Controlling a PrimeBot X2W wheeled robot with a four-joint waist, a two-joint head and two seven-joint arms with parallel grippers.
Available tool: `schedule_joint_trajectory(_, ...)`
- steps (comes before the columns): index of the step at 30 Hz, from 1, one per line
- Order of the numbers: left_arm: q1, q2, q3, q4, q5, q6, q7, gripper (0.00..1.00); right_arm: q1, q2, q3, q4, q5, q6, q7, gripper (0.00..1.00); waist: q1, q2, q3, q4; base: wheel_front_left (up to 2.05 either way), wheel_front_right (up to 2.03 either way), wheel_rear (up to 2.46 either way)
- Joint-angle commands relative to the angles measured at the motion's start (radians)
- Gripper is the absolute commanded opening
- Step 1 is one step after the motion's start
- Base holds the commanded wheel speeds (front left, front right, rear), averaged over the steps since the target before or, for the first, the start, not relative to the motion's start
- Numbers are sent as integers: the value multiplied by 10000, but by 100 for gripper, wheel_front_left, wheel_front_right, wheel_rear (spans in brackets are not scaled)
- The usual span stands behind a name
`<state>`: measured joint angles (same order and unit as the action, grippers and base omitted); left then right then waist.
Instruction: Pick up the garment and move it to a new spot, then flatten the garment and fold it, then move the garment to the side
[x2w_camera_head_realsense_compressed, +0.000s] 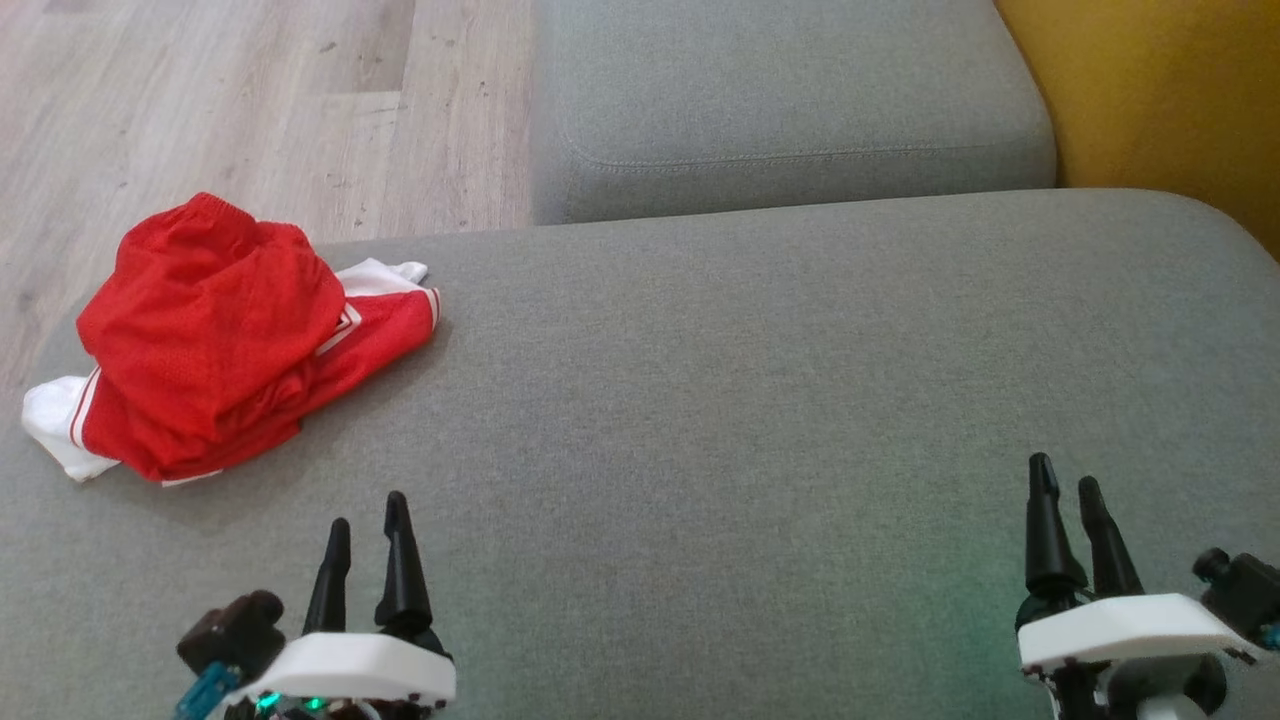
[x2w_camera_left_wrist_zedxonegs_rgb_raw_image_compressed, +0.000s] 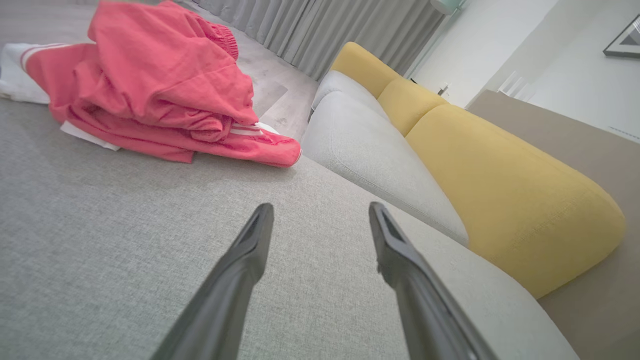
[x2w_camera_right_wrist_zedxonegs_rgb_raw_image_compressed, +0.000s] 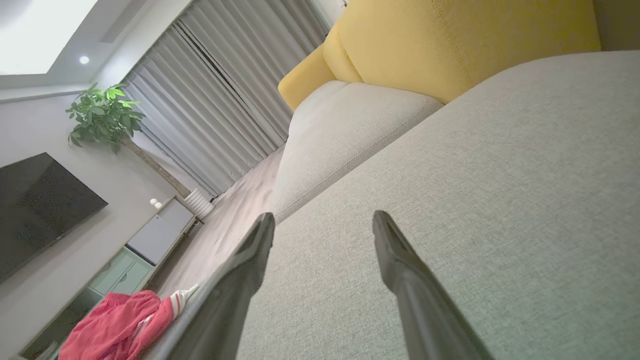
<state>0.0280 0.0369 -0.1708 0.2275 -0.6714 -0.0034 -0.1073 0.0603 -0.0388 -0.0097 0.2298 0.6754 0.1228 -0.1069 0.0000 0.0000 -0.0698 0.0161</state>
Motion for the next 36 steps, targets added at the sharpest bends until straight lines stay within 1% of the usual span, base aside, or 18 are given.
schedule_joint_trajectory(1, -330, 96, 43, -410, 436, 84, -170, 100, -183, -87, 216, -417, -436, 49, -179, 100, 0, 0, -14, -4, 0, 0, 0)
schedule_joint_trajectory(20, -310, 111, -590, -651, 2624, 535, -732, 100, -87, -98, 615, -641, -2837, 61, -740, 100, 0, 0, -154, 3, 0, 0, 0)
schedule_joint_trajectory(21, -310, 111, -590, -651, 2624, 535, -732, 100, -87, -98, 615, -641, -2837, 61, -740, 100, 0, 0, -154, 3, 0, 0, 0)
schedule_joint_trajectory(31, -281, 119, -846, -658, 3785, 799, -1029, 100, 8, -104, 767, -727, -4052, 68, -1035, 100, 0, 0, -258, 45, 0, 0, 0)
schedule_joint_trajectory(36, -254, 123, -910, -651, 4401, 924, -1177, 100, 37, -107, 797, -736, -4462, 71, -1182, 100, 0, 0, -272, 37, 0, 0, 0)
